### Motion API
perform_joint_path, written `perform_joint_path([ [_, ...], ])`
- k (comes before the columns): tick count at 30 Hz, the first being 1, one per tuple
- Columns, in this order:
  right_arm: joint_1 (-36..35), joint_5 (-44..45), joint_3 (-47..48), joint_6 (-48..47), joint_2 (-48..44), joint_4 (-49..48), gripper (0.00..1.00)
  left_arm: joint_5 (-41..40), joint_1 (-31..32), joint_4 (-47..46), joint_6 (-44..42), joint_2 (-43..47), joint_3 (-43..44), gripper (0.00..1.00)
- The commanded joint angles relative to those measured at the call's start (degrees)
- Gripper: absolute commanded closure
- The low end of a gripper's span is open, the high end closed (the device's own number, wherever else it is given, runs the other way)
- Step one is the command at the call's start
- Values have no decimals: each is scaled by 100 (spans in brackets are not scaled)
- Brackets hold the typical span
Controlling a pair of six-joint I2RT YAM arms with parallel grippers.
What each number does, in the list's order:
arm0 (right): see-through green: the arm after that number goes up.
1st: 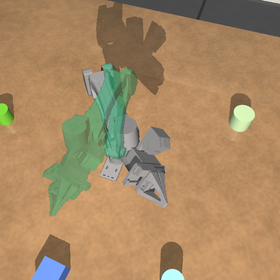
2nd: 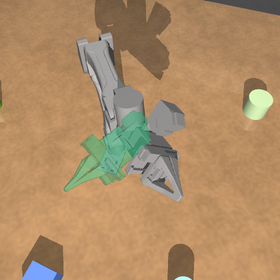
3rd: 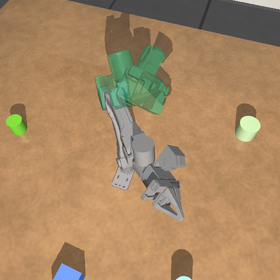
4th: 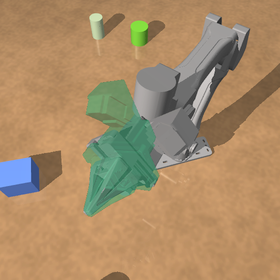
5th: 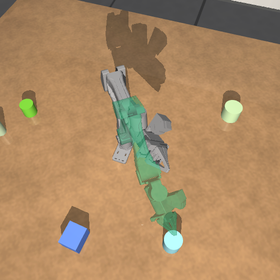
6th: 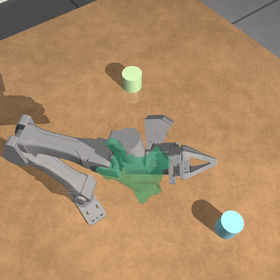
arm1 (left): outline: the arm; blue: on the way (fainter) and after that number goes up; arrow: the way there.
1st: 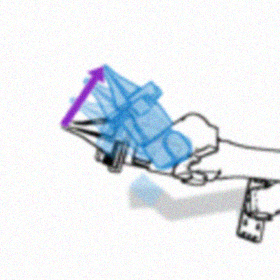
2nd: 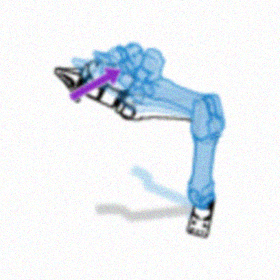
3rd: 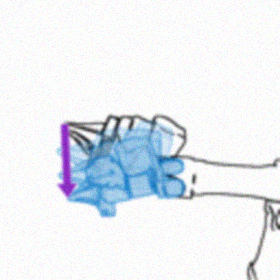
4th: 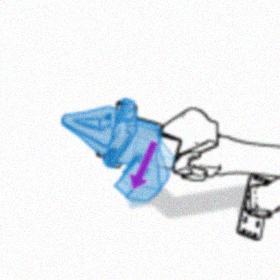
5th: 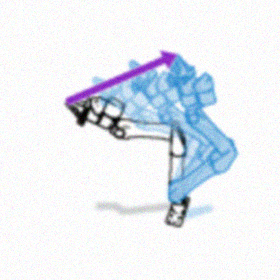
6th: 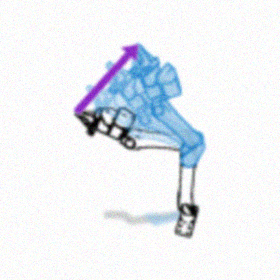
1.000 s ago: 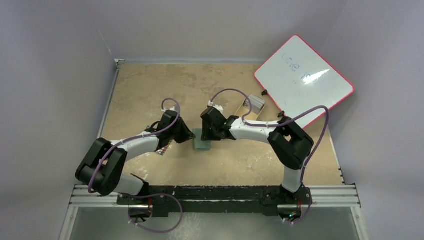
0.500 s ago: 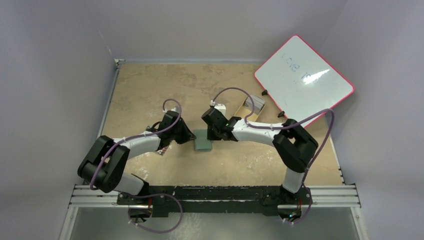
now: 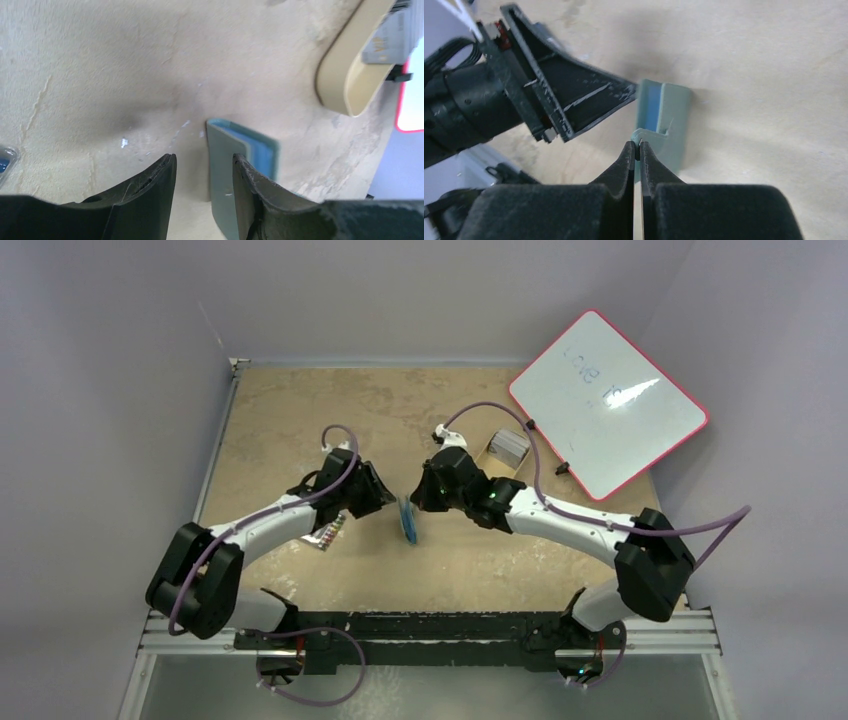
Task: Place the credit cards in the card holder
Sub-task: Open the card holder at the center of the board.
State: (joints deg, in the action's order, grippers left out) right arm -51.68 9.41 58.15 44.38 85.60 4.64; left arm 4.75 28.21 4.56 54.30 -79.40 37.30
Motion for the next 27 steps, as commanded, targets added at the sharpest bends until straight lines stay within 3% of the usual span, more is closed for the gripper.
perform_joint_path([
  [1,11,-623,-101,52,-212,-757,100,-173,-23,415,-187,395,487,55],
  [16,503,-516,-889,130,-484,-636,100,-285,-24,645,-333,423,306,56],
  [22,682,-340,-1280,223,-810,-244,100,96,-17,380,-338,288,196,66],
  [27,709,-162,-1515,305,-973,-58,100,644,-17,-76,-334,86,48,66],
])
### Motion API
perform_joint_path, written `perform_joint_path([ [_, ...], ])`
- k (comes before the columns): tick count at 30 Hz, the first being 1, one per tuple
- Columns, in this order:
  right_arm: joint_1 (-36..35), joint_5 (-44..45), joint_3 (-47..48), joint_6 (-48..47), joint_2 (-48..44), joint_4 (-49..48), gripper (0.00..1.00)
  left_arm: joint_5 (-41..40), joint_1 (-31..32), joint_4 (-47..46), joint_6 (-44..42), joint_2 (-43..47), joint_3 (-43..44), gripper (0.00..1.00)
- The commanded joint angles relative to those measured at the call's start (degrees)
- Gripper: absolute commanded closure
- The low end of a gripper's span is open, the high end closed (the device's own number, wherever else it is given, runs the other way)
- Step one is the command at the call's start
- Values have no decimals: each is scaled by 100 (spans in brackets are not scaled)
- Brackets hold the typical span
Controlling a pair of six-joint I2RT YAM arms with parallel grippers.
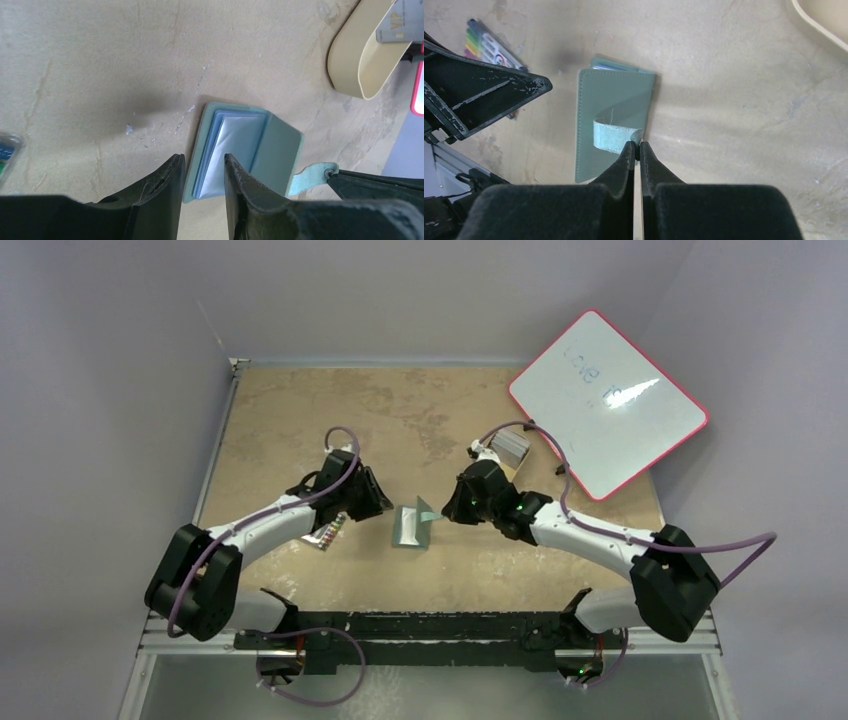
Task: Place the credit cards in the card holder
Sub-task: Open the card holder at the center of the board.
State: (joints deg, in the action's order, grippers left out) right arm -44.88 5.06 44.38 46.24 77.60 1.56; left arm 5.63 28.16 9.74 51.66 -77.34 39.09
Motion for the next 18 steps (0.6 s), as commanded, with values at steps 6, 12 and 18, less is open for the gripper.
perform_joint_path([
  [6,164,562,-225,184,-124,537,100,1031,-4,-1074,54,-347,-247,60],
  [12,217,614,-367,260,-158,557,100,956,-4,-1024,-42,-400,-304,58],
  [18,290,681,-479,339,-123,639,100,1065,23,-1055,-61,-661,-315,57],
])
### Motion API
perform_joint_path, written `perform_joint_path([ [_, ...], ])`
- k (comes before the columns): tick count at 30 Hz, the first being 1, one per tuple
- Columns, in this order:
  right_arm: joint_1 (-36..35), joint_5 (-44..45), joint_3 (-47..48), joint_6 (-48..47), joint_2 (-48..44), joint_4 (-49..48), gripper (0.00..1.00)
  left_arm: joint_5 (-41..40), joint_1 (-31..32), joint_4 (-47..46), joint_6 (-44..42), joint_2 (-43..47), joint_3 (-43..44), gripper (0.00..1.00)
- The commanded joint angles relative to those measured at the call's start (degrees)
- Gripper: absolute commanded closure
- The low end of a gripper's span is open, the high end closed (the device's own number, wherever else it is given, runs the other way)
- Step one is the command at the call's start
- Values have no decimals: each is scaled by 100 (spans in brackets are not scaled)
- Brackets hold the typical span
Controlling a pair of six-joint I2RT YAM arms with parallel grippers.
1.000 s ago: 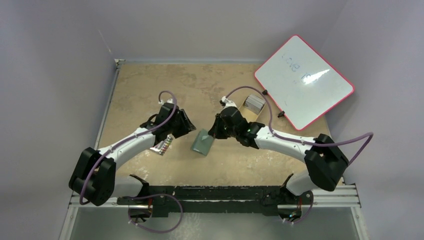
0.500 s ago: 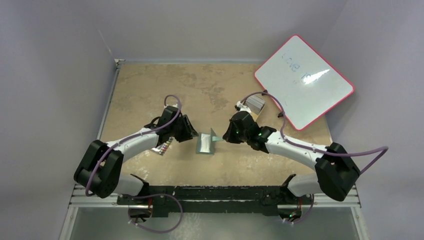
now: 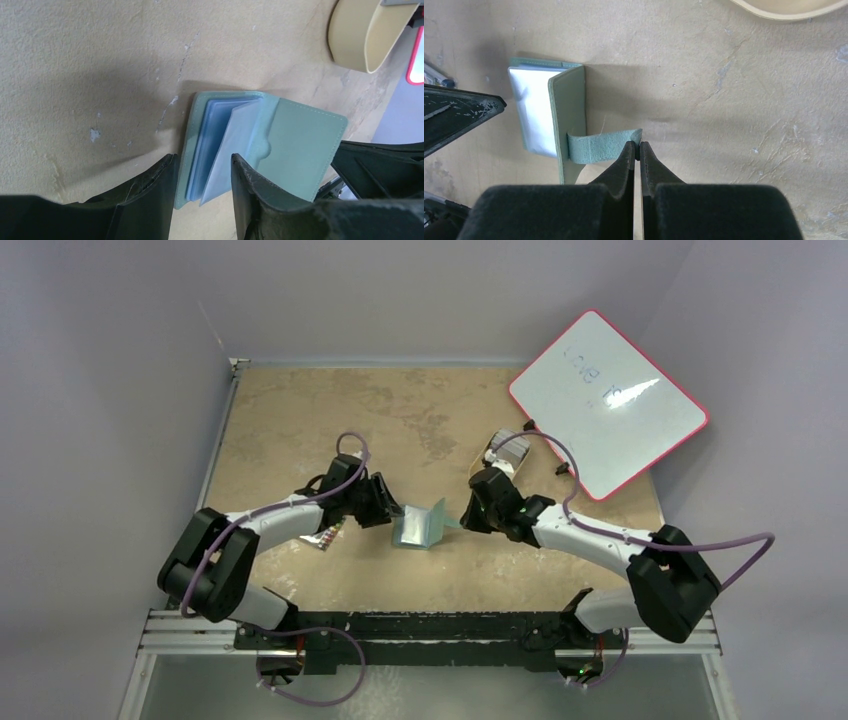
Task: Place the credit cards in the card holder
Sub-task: Open the card holder at the center of the board.
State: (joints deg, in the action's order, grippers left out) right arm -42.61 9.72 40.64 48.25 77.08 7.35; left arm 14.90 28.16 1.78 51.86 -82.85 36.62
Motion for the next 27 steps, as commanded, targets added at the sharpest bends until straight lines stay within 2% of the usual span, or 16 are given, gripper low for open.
perform_joint_path([
  [1,87,215,-126,155,-70,51,100,130,23,-245,-91,-129,-72,57],
  [11,183,244,-217,200,9,67,100,-21,31,-150,-161,-138,-87,58],
  [17,192,232,-263,199,8,29,100,175,41,-496,-54,-296,-160,59],
  [27,218,228,-292,187,45,20,100,-239,40,-177,-71,-101,-155,72],
])
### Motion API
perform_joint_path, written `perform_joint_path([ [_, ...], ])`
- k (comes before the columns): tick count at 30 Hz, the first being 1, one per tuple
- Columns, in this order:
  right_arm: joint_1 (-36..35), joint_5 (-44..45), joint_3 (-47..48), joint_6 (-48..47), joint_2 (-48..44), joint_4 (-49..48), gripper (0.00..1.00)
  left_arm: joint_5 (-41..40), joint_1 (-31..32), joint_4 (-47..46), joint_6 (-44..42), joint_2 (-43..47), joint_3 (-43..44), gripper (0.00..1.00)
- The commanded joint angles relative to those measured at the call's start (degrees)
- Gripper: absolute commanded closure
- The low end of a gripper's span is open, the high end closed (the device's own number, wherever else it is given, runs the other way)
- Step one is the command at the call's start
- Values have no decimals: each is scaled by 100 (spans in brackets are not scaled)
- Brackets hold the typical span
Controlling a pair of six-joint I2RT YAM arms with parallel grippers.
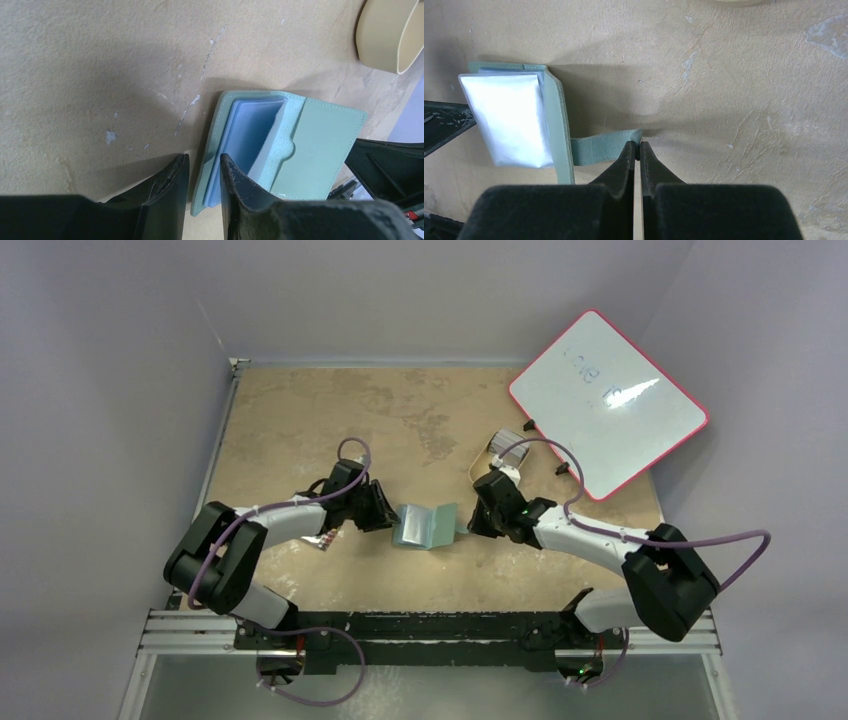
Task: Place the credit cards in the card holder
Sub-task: Open the card holder at the center of the board.
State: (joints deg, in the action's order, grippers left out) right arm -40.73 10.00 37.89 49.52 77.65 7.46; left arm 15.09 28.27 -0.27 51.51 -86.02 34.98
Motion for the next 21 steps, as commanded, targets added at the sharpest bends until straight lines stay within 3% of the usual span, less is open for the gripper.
perform_joint_path([
  [1,30,197,-14,58,-17,7,100,-295,29,31,-29,277,1,72],
  [7,39,178,-22,32,-2,-29,100,-140,33,-207,37,272,-45,65],
  [21,48,153,-95,2,39,-145,100,100,97,-596,46,-126,-104,64],
])
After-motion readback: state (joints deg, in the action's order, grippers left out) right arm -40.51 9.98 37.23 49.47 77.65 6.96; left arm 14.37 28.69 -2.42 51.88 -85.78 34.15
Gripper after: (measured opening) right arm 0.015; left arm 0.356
